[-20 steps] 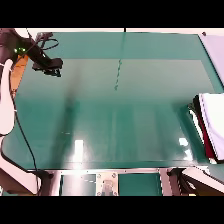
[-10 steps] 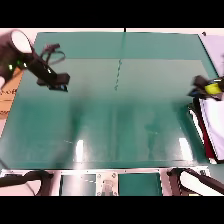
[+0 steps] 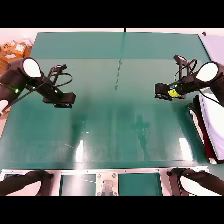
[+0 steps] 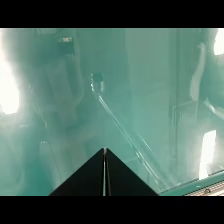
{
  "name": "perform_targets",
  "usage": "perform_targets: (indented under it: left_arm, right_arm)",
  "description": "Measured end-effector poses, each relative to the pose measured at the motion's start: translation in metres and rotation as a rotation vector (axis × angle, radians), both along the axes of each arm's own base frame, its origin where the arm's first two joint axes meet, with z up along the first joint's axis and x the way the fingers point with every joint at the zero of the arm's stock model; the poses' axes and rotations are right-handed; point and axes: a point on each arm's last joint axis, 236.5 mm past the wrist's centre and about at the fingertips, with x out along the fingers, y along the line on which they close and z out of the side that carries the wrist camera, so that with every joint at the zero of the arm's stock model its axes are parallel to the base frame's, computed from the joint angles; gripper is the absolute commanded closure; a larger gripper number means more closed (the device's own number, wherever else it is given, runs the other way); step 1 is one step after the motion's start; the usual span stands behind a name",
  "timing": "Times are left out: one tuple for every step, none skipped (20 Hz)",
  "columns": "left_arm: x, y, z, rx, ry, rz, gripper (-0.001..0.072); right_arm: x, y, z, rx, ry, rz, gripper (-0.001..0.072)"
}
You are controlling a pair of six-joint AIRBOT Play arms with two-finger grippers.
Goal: Fold the shirts.
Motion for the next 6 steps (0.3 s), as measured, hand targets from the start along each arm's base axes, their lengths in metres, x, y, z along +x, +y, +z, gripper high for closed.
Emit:
perform_targets:
  left_arm:
    - [-0.0002, -0.0004, -0.0002, -0.001, -0.001, 0.001, 0.0682]
    - [-0.0006, -0.0006, -0.0009, -0.001, -0.001, 0.000, 0.0682]
    - [-0.0006, -0.0006, -0.0008, -0.001, -0.002, 0.000, 0.0682]
    - [-0.0008, -0.0005, -0.0010, -0.001, -0.002, 0.000, 0.0682]
    - [-0.0011, -0.0004, -0.0014, -0.001, -0.001, 0.000, 0.0682]
    - [-0.0008, -0.0003, -0.0014, 0.000, -0.002, 0.002, 0.0682]
  right_arm:
    - [0.0000, 0.0017, -0.0004, -0.001, -0.002, 0.005, 0.0693]
    - [0.0000, 0.0029, -0.0005, 0.000, -0.003, 0.007, 0.0693]
    - [0.0000, 0.0041, -0.0005, 0.000, -0.004, 0.010, 0.0693]
    - [0.0001, 0.0049, -0.0005, 0.000, -0.006, 0.012, 0.0693]
    - [0.0004, 0.0053, -0.0004, 0.001, -0.007, 0.012, 0.0693]
    - [0.0003, 0.0056, -0.0004, 0.000, -0.007, 0.013, 0.0693]
